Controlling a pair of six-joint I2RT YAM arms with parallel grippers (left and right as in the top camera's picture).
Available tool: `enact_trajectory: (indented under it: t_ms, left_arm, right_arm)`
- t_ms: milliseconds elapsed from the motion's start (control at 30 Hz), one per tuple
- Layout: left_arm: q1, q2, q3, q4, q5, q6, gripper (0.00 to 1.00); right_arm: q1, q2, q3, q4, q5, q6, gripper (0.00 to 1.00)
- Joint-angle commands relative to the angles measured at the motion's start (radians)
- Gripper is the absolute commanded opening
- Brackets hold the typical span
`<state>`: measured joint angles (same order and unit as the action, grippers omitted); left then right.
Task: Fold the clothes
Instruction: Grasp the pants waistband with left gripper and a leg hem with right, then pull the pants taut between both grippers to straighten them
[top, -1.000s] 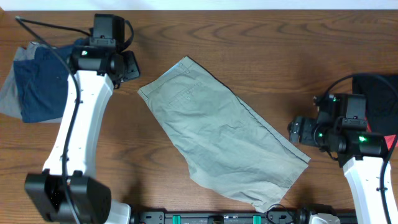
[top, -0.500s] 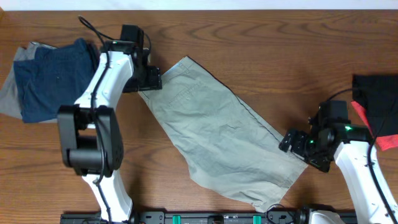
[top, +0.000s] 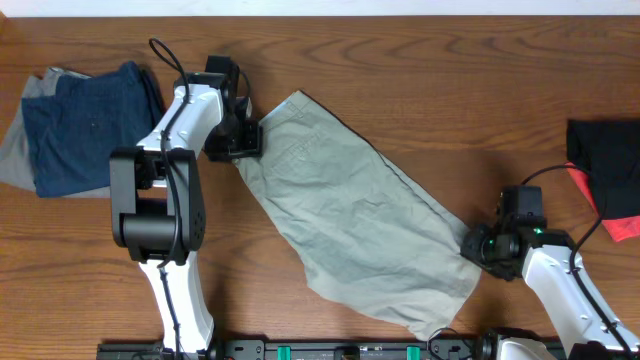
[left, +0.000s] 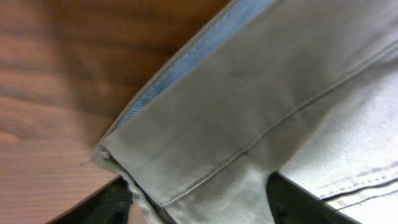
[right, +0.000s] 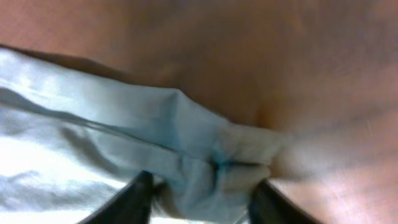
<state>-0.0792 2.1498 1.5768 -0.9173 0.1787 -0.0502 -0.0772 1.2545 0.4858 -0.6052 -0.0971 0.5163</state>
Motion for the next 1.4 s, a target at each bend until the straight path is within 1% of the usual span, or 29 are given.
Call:
enact_trajectory:
  t_ms: [0, 33, 67, 100, 133, 200, 267, 300, 333, 367, 400, 433, 467, 500, 533, 600, 633, 700, 733, 833, 900, 1000, 1033, 1100, 1167, 1200, 1233, 1267, 1367]
  left_arm:
    - [0.003, 0.016, -0.005, -0.032, 0.024, 0.012, 0.38]
    - [0.003, 0.016, -0.005, -0.042, 0.024, 0.012, 0.29]
    - [0.003, 0.015, -0.005, -0.053, 0.024, 0.011, 0.20]
    - [0.003, 0.015, -0.005, -0.061, 0.024, 0.003, 0.19]
    - [0.003, 0.014, -0.005, -0.067, 0.024, -0.011, 0.12]
    - [0.003, 0.011, -0.005, -0.071, 0.066, -0.025, 0.09]
    - [0.003, 0.006, -0.002, -0.067, 0.159, -0.026, 0.08]
    - [0.003, 0.002, 0.000, -0.066, 0.202, -0.026, 0.10]
    - [0.003, -0.002, 0.002, -0.065, 0.240, -0.026, 0.16]
    - [0.003, -0.006, 0.005, -0.066, 0.276, -0.029, 0.26]
    - [0.003, -0.011, 0.006, -0.069, 0.291, -0.045, 0.41]
    - [0.003, -0.019, 0.007, -0.073, 0.293, -0.077, 0.51]
    - [0.003, -0.027, 0.007, -0.077, 0.293, -0.098, 0.54]
    - [0.004, -0.037, 0.008, -0.081, 0.293, -0.105, 0.55]
    - [0.004, -0.047, 0.008, -0.084, 0.293, -0.105, 0.55]
    - [0.004, -0.075, 0.008, -0.088, 0.292, -0.105, 0.55]
    - [0.004, -0.088, 0.008, -0.088, 0.290, -0.104, 0.56]
    - [0.004, -0.119, 0.008, -0.079, 0.258, -0.104, 0.56]
    - [0.004, -0.134, 0.008, -0.071, 0.225, -0.104, 0.58]
    - [0.004, -0.160, 0.008, -0.035, 0.097, -0.104, 0.82]
    - [0.004, -0.158, 0.006, -0.009, 0.069, -0.082, 0.93]
    - [0.004, -0.138, -0.002, 0.027, 0.070, -0.005, 0.94]
    - [0.004, -0.129, -0.004, 0.035, 0.070, 0.004, 0.94]
    - [0.004, -0.108, -0.008, 0.051, 0.063, 0.022, 0.94]
    - [0.004, -0.084, -0.008, 0.071, 0.032, 0.021, 0.94]
    - [0.004, -0.073, -0.008, 0.082, 0.034, 0.021, 0.94]
    - [0.004, -0.062, -0.008, 0.092, 0.034, 0.020, 0.94]
    - [0.004, -0.053, -0.008, 0.098, 0.034, 0.021, 0.94]
    - [0.004, -0.031, -0.008, 0.100, 0.067, 0.021, 0.95]
  right_arm:
    - [-0.011, 0.016, -0.061, 0.121, -0.014, 0.013, 0.13]
    - [-0.011, 0.016, -0.065, 0.156, -0.010, 0.013, 0.04]
    - [-0.011, 0.016, -0.066, 0.211, -0.003, 0.013, 0.01]
    - [-0.011, 0.016, -0.066, 0.267, -0.004, 0.005, 0.01]
    - [-0.011, 0.016, -0.066, 0.338, -0.005, 0.000, 0.01]
    - [-0.011, 0.016, -0.063, 0.478, -0.004, -0.022, 0.01]
    - [-0.011, 0.016, -0.053, 0.628, -0.003, -0.047, 0.01]
    - [-0.011, 0.017, -0.047, 0.686, 0.005, -0.053, 0.01]
    - [-0.011, 0.020, -0.035, 0.732, 0.018, -0.054, 0.01]
    - [-0.011, 0.024, -0.018, 0.767, 0.036, -0.054, 0.01]
    - [-0.011, 0.029, 0.007, 0.782, 0.055, -0.055, 0.01]
    - [-0.011, 0.037, 0.036, 0.781, 0.069, -0.064, 0.01]
    - [-0.012, 0.046, 0.067, 0.773, 0.071, -0.088, 0.06]
    - [-0.011, 0.056, 0.097, 0.761, 0.071, -0.113, 0.22]
    - [-0.011, 0.064, 0.127, 0.737, 0.071, -0.138, 0.42]
    - [-0.014, 0.077, 0.181, 0.673, 0.072, -0.193, 0.99]
    - [-0.016, 0.079, 0.206, 0.631, 0.074, -0.220, 0.99]
    - [-0.021, 0.079, 0.244, 0.549, 0.096, -0.238, 0.99]
    - [-0.022, 0.079, 0.262, 0.501, 0.097, -0.239, 0.99]
    - [-0.020, 0.078, 0.307, 0.337, 0.058, -0.241, 0.99]
    - [-0.020, 0.078, 0.320, 0.232, -0.015, -0.241, 0.99]
    - [-0.020, 0.079, 0.318, 0.075, -0.114, -0.240, 0.99]
    - [-0.020, 0.079, 0.316, 0.029, -0.134, -0.240, 0.96]
    - [-0.020, 0.079, 0.310, -0.055, -0.169, -0.240, 0.76]
    - [-0.020, 0.079, 0.299, -0.122, -0.189, -0.240, 0.59]
    - [-0.020, 0.079, 0.294, -0.148, -0.192, -0.240, 0.50]
    - [-0.020, 0.079, 0.286, -0.176, -0.192, -0.238, 0.37]
    - [-0.020, 0.079, 0.277, -0.201, -0.185, -0.229, 0.32]
    - [-0.020, 0.079, 0.235, -0.228, -0.168, -0.186, 0.31]
